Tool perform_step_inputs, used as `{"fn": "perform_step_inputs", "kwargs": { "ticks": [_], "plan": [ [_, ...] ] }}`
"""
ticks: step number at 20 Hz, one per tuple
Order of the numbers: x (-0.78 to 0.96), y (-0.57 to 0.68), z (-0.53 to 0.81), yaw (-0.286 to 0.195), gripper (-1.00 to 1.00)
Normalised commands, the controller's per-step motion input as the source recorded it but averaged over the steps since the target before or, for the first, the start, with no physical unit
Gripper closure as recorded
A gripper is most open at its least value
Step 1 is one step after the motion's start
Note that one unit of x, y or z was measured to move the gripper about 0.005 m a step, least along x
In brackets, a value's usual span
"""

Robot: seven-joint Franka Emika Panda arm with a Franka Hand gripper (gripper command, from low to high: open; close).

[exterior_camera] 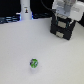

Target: Open the kcup holder, insert the kcup into the holder, and close the kcup holder

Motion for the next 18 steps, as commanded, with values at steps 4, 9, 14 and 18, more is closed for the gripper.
{"fn": "perform_step_inputs", "kwargs": {
  "ticks": [4,9,14,18],
  "plan": [
    [-0.2,0.04,0.0,0.0,1.0],
    [-0.04,0.03,0.0,-0.001,1.0],
    [0.14,0.1,0.02,-0.02,1.0],
    [0.67,0.06,0.15,-0.082,1.0]
  ]
}}
